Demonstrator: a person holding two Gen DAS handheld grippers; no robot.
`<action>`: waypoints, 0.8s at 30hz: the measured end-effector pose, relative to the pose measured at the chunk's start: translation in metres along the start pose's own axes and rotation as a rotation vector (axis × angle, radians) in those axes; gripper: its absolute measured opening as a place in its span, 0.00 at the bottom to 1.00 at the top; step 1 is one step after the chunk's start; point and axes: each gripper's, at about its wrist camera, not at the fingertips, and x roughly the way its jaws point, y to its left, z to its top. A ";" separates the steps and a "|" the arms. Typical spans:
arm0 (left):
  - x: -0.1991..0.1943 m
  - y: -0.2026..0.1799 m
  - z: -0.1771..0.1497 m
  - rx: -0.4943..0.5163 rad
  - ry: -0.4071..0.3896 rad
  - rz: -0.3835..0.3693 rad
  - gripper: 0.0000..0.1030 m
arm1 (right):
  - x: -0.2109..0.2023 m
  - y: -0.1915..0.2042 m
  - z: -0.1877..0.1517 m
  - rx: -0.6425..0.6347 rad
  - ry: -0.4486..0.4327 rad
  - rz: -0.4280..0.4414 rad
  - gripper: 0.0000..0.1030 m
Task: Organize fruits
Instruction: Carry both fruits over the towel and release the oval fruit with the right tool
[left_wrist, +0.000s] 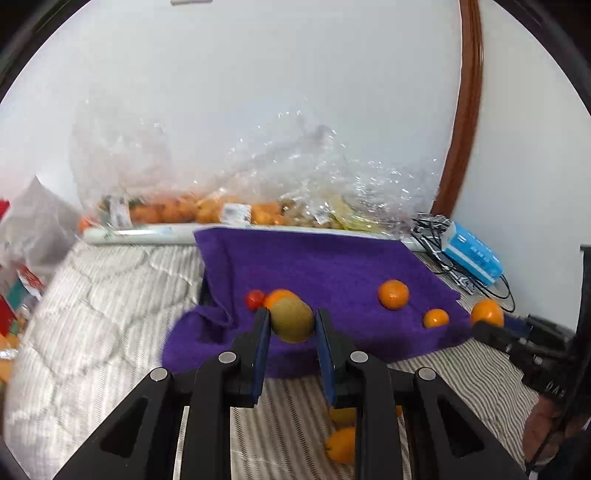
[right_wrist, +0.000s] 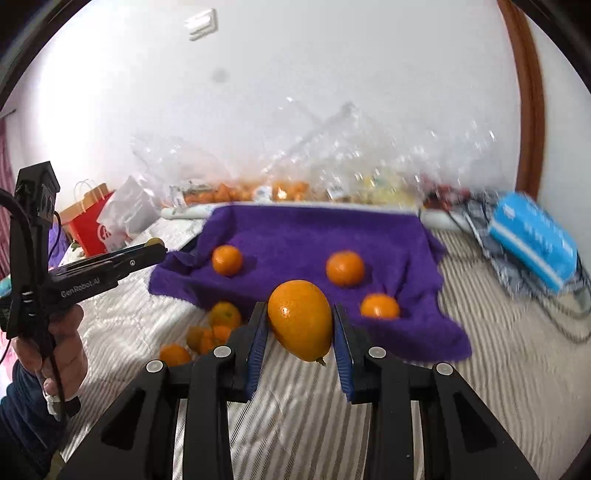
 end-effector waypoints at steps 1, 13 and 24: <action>-0.002 0.001 0.004 -0.001 -0.010 0.001 0.23 | 0.001 0.000 0.006 -0.006 -0.003 0.001 0.33; 0.036 0.009 0.062 -0.125 -0.063 0.069 0.23 | 0.030 -0.016 0.073 -0.015 -0.111 -0.015 0.33; 0.076 0.035 0.026 -0.200 0.021 0.116 0.23 | 0.080 -0.067 0.052 0.104 -0.027 -0.045 0.33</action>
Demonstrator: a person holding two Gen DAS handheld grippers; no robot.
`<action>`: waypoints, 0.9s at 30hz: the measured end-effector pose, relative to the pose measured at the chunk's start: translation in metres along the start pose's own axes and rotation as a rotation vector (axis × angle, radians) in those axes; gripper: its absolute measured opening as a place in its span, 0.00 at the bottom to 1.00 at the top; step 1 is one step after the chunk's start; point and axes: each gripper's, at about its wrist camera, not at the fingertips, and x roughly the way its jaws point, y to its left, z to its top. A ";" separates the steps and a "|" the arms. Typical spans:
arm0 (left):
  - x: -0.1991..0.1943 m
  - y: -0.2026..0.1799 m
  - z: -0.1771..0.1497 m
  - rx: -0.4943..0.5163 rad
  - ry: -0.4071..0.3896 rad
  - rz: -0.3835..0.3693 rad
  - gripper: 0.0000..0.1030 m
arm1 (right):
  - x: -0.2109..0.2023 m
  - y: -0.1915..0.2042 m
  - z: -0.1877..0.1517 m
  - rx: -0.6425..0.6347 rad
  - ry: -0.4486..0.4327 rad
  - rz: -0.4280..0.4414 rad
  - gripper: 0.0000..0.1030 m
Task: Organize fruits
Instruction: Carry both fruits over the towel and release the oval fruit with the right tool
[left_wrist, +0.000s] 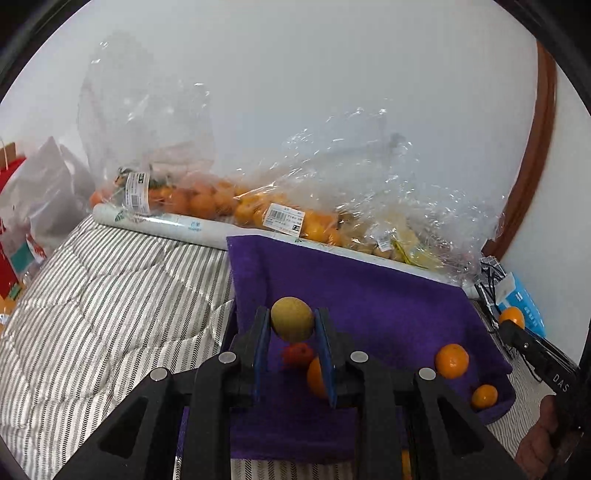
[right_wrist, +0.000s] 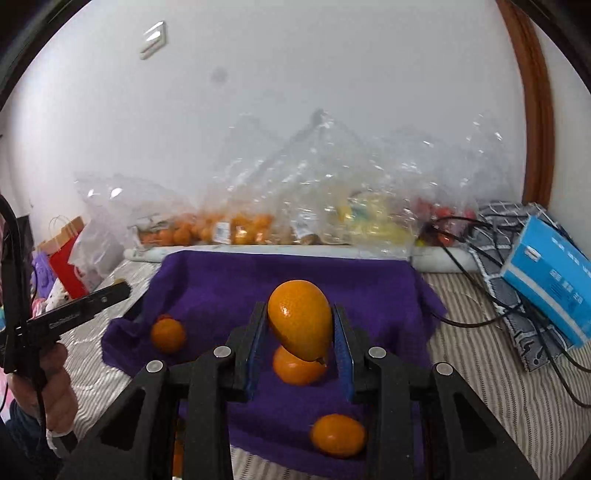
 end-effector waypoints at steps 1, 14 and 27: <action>0.001 0.001 0.000 -0.001 -0.001 0.001 0.23 | 0.000 -0.005 0.000 0.010 -0.006 -0.009 0.33; 0.008 -0.009 -0.008 0.053 0.024 -0.019 0.23 | 0.002 -0.017 -0.005 0.009 -0.016 -0.061 0.33; 0.007 -0.011 -0.008 0.057 0.024 -0.033 0.23 | 0.029 -0.008 -0.022 -0.021 0.071 -0.084 0.33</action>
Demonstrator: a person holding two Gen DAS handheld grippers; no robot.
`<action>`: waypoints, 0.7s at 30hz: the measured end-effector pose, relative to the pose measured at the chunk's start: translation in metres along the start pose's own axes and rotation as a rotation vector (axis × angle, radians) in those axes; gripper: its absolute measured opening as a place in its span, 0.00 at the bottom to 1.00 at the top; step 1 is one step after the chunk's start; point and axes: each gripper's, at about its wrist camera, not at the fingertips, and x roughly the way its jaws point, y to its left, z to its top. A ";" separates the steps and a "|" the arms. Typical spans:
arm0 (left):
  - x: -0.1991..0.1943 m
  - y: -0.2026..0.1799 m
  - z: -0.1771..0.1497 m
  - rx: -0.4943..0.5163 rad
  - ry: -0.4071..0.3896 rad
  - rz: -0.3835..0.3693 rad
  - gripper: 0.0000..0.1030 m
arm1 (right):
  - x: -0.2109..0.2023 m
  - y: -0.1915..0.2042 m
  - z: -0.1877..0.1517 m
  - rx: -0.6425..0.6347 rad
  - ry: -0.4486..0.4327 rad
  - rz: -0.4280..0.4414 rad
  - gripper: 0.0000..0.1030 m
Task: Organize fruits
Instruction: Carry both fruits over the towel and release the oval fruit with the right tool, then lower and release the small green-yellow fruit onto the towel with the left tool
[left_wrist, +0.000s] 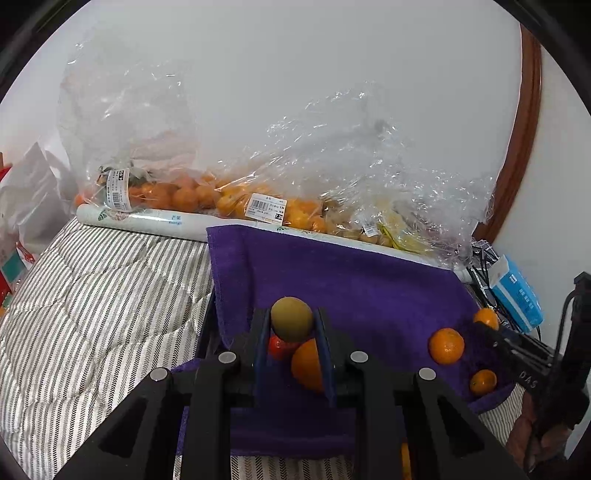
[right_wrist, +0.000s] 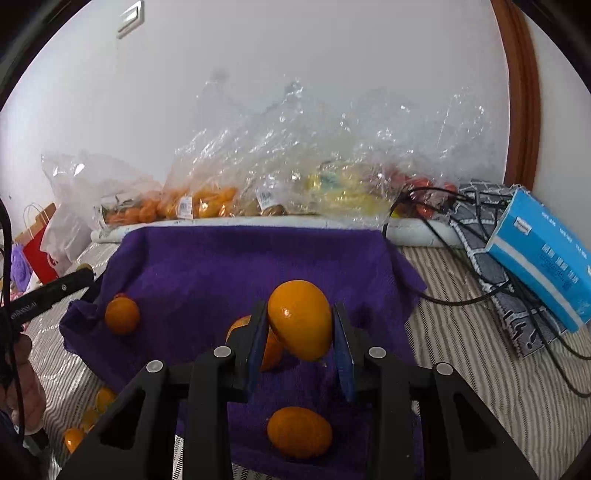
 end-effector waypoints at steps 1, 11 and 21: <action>0.000 0.000 0.000 0.000 0.001 0.001 0.23 | 0.002 0.001 -0.001 -0.004 0.007 -0.003 0.33; 0.001 -0.004 -0.002 0.018 0.007 -0.007 0.23 | 0.010 -0.001 -0.004 0.007 0.045 -0.022 0.33; 0.005 -0.003 -0.004 0.016 0.025 -0.007 0.23 | 0.007 0.005 -0.003 -0.020 0.034 -0.025 0.35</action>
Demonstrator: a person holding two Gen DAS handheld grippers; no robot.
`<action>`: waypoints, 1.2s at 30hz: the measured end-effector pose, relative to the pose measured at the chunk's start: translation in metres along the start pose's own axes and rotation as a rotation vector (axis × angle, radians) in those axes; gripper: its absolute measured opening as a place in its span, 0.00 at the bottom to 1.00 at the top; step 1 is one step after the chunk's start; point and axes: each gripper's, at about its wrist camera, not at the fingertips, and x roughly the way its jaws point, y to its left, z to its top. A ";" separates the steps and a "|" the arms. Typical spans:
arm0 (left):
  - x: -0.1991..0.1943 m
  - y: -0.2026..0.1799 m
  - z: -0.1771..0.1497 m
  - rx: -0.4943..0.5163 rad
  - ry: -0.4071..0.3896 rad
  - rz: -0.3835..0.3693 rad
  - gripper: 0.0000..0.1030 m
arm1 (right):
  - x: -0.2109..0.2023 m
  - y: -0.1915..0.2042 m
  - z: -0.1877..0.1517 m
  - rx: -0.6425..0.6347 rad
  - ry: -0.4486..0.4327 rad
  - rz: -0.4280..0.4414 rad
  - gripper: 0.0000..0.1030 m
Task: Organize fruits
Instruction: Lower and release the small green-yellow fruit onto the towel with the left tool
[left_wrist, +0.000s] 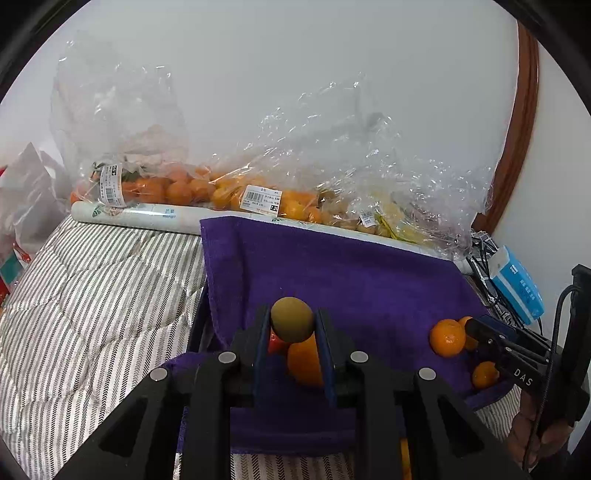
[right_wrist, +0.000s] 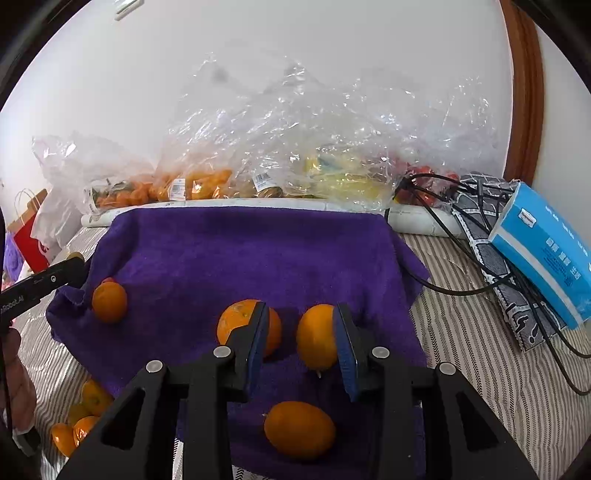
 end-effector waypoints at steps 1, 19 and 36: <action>0.000 0.000 0.000 -0.001 0.003 -0.006 0.23 | -0.001 0.000 0.000 0.000 -0.004 -0.002 0.35; 0.012 -0.020 -0.018 0.058 0.059 -0.025 0.23 | -0.022 0.001 0.006 0.053 -0.057 0.071 0.41; 0.010 -0.027 -0.018 0.079 0.048 -0.063 0.34 | -0.011 0.016 -0.002 0.005 -0.028 0.065 0.42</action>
